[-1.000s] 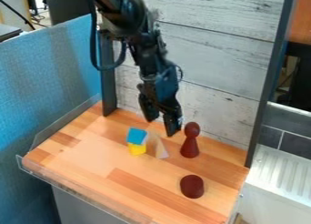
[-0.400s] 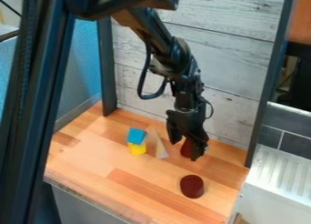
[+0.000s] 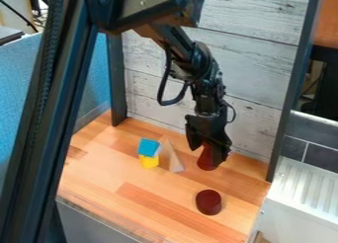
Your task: Move the red object to the center
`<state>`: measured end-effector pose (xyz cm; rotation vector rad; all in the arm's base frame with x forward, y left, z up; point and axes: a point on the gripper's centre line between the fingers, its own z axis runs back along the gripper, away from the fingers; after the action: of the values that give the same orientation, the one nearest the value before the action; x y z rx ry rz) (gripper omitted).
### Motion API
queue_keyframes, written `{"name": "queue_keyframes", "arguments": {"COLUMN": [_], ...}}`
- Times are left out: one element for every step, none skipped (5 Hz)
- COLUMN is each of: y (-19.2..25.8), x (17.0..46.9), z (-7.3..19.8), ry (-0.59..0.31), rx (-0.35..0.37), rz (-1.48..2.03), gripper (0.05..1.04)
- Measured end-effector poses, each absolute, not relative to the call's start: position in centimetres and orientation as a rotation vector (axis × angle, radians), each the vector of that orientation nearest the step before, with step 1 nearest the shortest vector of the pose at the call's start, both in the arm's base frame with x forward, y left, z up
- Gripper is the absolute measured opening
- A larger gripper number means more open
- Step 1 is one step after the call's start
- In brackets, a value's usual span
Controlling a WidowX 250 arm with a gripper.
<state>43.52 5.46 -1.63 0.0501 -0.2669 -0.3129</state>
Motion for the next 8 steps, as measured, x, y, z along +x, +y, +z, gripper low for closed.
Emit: {"name": "queue_keyframes", "arguments": {"y": [5.2, 5.1, 5.8, 5.7, 5.8, 5.5, 4.8, 4.5], "x": [44.5, 45.1, 45.0, 44.4, 42.8, 41.2, 39.6, 38.2], "z": [-1.0, 0.0, 0.1, -0.1, 0.8, 2.5, 3.3, 3.2], "ry": [-0.276, -0.289, -0.300, -0.295, -0.287, -0.310, -0.316, -0.299], "rx": [0.028, -0.019, -0.046, -0.067, -0.101, -0.128, -0.155, -0.166], "rz": [-0.305, -0.289, -0.264, -0.271, -0.275, -0.303, -0.347, -0.373], "gripper": [0.945, 0.666, 0.583, 0.583, 0.582, 0.583, 0.583, 0.583]}}
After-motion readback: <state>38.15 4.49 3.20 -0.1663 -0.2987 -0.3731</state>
